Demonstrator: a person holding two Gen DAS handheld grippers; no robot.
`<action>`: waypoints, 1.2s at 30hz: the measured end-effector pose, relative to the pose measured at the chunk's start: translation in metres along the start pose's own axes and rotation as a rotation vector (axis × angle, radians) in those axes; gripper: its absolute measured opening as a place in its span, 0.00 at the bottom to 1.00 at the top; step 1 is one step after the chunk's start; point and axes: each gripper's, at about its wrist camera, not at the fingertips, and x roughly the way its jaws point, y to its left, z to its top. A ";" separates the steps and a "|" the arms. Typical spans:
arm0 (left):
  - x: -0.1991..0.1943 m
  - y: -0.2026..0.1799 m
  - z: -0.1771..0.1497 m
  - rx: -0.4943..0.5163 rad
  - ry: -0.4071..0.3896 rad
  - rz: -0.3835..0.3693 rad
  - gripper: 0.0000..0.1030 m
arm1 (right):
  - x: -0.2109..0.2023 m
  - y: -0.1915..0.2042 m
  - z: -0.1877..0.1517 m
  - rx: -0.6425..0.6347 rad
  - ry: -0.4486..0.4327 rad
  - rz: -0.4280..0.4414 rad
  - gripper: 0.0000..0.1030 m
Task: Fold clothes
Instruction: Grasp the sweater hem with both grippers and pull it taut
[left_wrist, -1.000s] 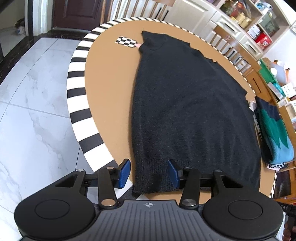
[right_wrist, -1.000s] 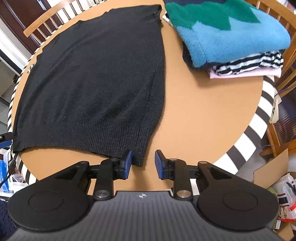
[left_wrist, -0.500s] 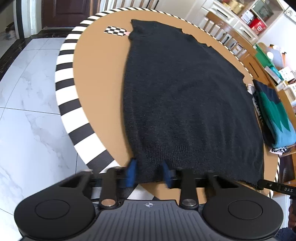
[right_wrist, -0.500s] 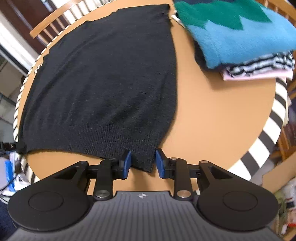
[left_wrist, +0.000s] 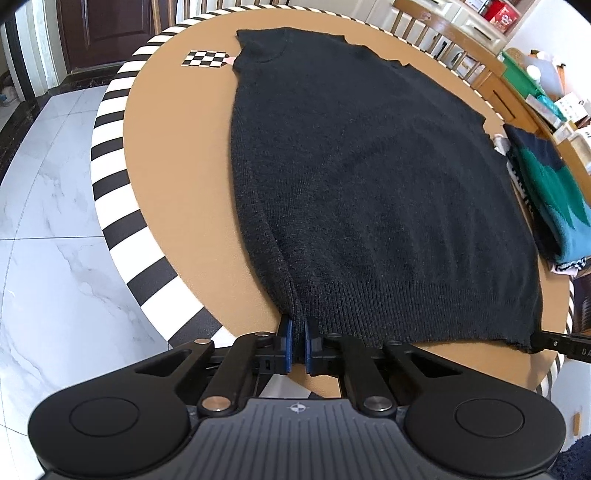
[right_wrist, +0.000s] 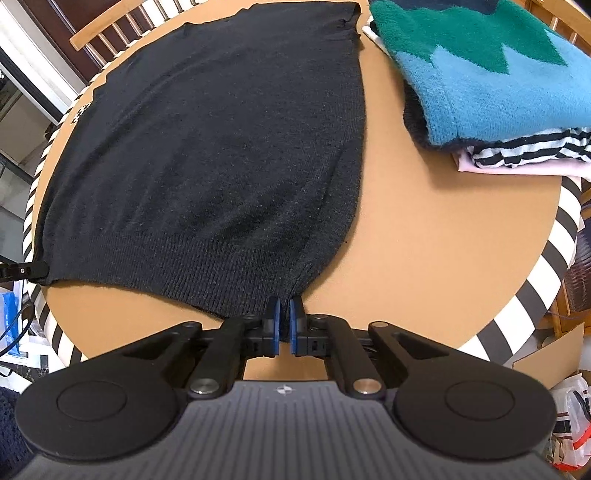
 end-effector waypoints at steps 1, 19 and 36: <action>0.000 0.000 0.000 0.001 0.002 0.000 0.07 | 0.000 0.000 0.000 0.000 0.000 0.001 0.05; 0.003 0.001 0.005 0.012 0.016 -0.002 0.07 | 0.000 -0.002 0.002 0.003 0.003 0.005 0.05; 0.003 -0.003 0.006 0.026 0.032 0.011 0.07 | 0.001 0.003 0.006 -0.012 0.016 0.018 0.05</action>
